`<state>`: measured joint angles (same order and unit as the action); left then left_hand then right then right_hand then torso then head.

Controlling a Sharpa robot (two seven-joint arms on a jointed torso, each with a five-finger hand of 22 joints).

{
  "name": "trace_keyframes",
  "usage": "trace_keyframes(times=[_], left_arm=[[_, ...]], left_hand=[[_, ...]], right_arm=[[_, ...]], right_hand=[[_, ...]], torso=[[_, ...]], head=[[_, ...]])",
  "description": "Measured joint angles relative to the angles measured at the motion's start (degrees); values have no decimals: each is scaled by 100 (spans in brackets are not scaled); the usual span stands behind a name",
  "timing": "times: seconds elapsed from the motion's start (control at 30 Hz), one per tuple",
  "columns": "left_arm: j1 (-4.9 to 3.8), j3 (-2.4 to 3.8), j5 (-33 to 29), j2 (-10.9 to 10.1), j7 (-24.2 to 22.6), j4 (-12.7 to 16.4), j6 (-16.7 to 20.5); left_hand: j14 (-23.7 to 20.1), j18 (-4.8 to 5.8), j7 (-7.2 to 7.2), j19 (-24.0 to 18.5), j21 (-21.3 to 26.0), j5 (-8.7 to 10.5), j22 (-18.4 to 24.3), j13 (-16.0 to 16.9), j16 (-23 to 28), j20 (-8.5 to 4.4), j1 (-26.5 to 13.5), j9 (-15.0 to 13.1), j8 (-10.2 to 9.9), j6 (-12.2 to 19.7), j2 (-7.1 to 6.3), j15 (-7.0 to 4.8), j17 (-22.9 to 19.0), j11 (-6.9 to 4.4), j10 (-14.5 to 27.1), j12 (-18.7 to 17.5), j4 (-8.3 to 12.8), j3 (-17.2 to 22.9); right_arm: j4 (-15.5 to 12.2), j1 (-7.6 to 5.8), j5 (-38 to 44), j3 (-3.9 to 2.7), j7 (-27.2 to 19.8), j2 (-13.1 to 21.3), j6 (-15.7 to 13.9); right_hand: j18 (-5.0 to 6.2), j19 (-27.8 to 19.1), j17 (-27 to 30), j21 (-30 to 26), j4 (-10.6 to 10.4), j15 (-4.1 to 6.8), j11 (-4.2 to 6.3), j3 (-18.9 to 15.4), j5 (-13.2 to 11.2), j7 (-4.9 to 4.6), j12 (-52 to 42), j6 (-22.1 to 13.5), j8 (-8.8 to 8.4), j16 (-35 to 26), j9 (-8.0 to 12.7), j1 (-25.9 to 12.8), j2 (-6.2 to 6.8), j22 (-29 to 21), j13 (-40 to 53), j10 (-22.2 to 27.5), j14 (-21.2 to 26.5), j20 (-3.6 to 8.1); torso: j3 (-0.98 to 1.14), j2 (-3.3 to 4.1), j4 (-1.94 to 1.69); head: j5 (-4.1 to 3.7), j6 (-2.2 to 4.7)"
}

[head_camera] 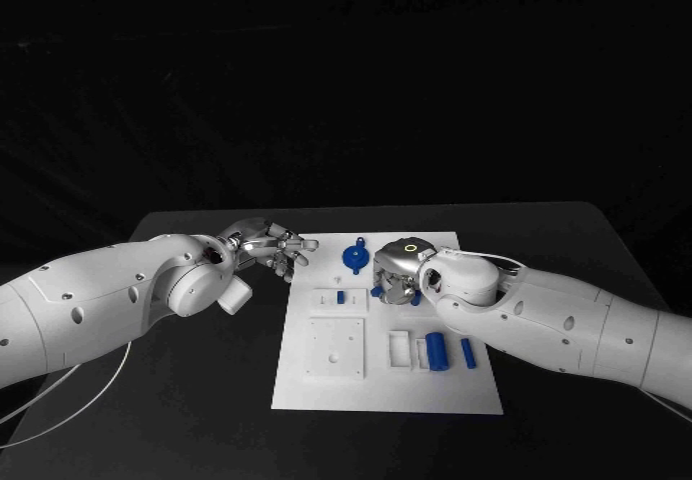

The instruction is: Assemble the parts on the task board

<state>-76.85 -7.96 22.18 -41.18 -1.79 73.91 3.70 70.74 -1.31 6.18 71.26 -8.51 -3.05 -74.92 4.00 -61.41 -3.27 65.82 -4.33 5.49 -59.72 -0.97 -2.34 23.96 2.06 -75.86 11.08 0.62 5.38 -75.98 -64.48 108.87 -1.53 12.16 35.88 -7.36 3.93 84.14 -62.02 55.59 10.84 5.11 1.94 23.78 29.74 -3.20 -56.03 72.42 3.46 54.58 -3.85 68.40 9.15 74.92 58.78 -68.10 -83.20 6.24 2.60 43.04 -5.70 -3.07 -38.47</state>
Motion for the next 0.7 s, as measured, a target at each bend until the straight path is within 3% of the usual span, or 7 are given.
trace_keyframes(times=[0.23,0.57,0.7], left_arm=[[0,0,3,-4,-11,14,0],[0,0,5,12,-25,16,-35],[0,0,7,39,-35,13,-98]], left_hand=[[0,0,0,0,0,0,0,0,0,0,0,0,0,0,0,0,0,0,0,0,0,0],[0,0,-8,0,22,-32,1,-9,0,0,241,16,0,-8,90,0,0,-21,21,-23,175,144],[0,0,-30,0,22,-32,1,-9,0,0,241,23,-117,-123,90,0,0,-21,20,-61,200,169]], right_arm=[[-186,31,-14,-55,51,127,7],[-475,26,-54,-229,108,272,7],[-620,27,-83,-332,124,332,6]], right_hand=[[0,0,0,23,-16,15,0,16,-24,28,0,33,0,0,-23,0,1,0,14,0,-15,0],[0,-21,-5,23,-39,18,0,38,-73,28,35,33,0,0,-22,-7,8,0,21,0,-18,21],[0,-21,-5,23,-40,18,0,37,-73,28,35,32,-10,0,-22,-7,8,-1,21,0,-18,20]], torso=[[-2,0,1],[-7,-4,-4],[-7,-4,-4]], head=[[-18,10],[-19,27],[-18,36]])
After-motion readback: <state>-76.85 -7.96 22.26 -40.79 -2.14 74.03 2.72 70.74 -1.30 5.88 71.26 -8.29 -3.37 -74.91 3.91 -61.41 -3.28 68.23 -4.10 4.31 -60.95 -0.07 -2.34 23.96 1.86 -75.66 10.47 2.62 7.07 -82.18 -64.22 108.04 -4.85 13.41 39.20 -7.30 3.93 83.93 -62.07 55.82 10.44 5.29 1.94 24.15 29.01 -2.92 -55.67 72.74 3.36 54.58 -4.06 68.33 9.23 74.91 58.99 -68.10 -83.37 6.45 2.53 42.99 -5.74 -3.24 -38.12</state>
